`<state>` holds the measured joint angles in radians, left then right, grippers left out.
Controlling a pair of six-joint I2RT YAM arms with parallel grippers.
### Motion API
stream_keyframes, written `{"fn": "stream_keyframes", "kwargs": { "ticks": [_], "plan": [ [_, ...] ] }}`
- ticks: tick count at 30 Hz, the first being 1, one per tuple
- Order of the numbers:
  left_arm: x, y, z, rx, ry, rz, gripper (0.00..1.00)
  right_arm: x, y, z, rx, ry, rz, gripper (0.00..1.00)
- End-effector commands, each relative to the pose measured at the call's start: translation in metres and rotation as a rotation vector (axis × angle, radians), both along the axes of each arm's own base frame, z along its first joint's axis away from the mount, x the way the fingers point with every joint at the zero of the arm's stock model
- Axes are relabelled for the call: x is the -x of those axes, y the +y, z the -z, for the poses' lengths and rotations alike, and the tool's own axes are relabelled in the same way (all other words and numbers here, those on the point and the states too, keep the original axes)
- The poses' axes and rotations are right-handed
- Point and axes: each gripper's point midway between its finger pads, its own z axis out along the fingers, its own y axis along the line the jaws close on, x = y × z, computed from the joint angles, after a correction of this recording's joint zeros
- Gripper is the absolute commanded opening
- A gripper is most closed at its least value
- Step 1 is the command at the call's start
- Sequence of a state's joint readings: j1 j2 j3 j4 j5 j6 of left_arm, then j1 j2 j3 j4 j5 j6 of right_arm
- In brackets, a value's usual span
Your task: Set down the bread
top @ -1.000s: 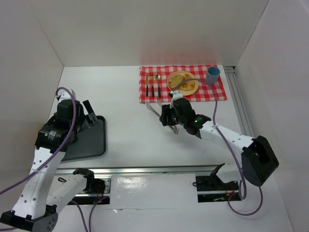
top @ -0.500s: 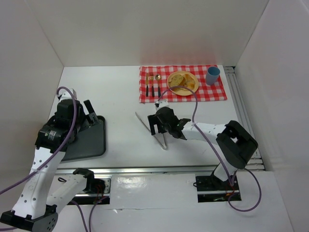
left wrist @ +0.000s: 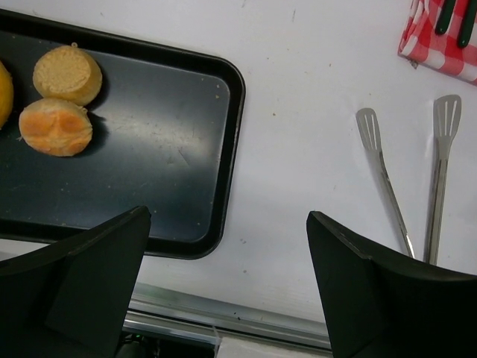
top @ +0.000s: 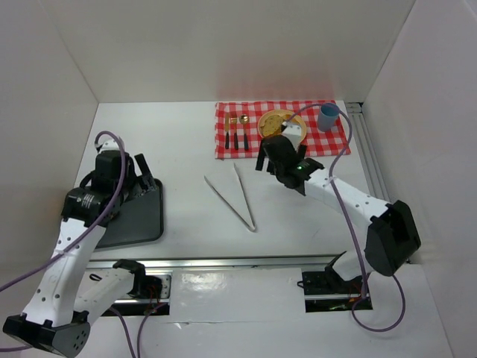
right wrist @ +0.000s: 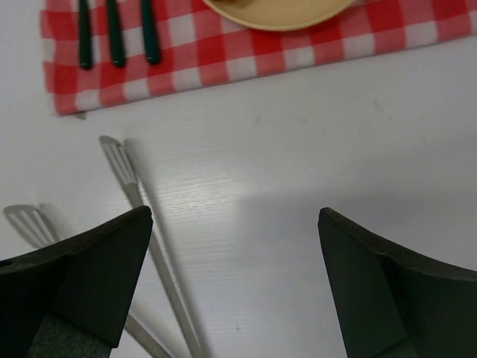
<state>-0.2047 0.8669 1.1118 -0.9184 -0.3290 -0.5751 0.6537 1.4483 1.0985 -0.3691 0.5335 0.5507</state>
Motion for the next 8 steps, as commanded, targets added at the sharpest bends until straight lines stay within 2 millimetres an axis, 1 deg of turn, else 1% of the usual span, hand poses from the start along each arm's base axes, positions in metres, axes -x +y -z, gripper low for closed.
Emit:
{"fn": "stream_keyframes", "kwargs": {
  "ticks": [1, 2, 3, 5, 6, 8],
  "plan": [
    [-0.007, -0.008, 0.004, 0.004, -0.002, 0.050, 1.00, 0.023, -0.039, 0.021, 0.011, 0.074, 0.097, 1.00],
    [-0.008, -0.010, 0.006, 0.010, 0.009, 0.059, 1.00, 0.026, -0.042, 0.025, -0.015, 0.086, 0.115, 1.00],
    [-0.009, -0.010, 0.008, 0.001, 0.021, 0.066, 1.00, 0.031, -0.053, 0.037, -0.006, 0.108, 0.142, 1.00],
    [-0.012, -0.012, 0.009, 0.007, 0.022, 0.073, 1.00, 0.037, -0.060, 0.042, -0.028, 0.123, 0.157, 1.00],
    [-0.011, -0.012, 0.013, 0.005, 0.031, 0.073, 1.00, 0.041, -0.063, 0.052, -0.018, 0.138, 0.158, 1.00],
    [-0.012, -0.015, 0.015, 0.016, 0.042, 0.086, 1.00, 0.044, -0.061, 0.058, -0.038, 0.146, 0.137, 1.00]
  ]
}}
